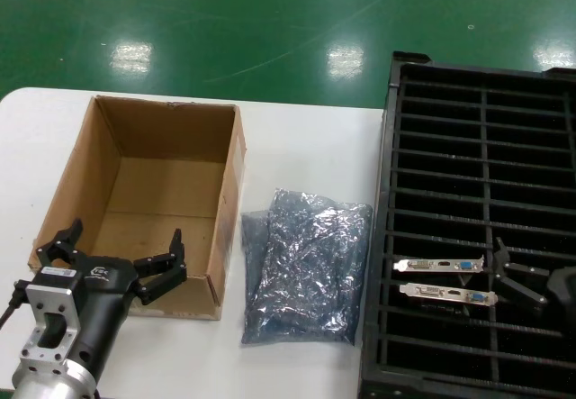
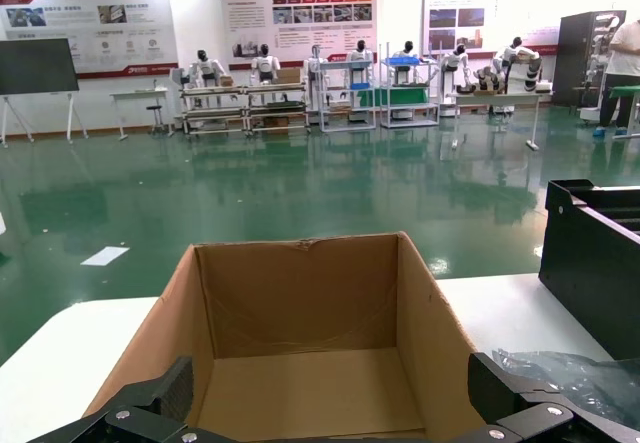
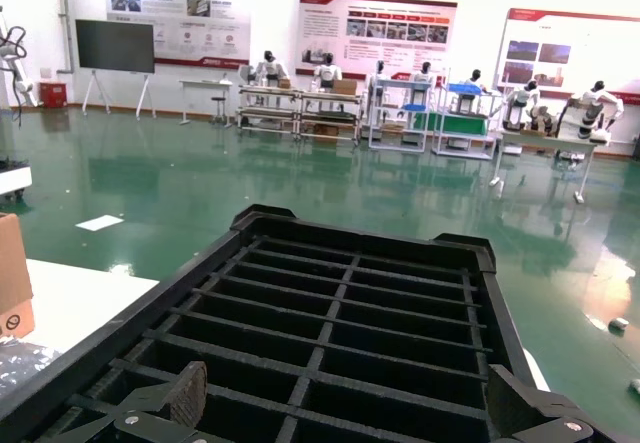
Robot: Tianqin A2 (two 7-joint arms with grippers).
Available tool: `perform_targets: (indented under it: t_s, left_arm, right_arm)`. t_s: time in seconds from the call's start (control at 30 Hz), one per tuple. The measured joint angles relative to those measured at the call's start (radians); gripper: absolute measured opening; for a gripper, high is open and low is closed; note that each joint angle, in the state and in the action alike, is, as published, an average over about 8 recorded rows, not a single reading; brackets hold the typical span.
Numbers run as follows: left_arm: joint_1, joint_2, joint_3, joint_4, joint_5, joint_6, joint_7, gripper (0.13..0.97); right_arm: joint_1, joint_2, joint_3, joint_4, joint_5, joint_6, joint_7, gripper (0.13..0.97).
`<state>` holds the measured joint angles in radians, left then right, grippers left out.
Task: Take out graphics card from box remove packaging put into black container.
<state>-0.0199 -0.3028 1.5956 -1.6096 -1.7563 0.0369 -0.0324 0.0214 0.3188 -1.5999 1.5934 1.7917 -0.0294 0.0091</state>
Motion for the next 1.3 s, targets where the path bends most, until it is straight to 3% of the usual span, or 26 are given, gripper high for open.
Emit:
perform_targets:
  t_s: [1.3]
  left_arm:
    - [0.0, 0.0, 0.0, 0.0, 0.0, 0.0, 0.0, 0.966]
  right_arm:
    - [0.0, 0.0, 0.0, 0.0, 0.0, 0.0, 0.0, 0.966]
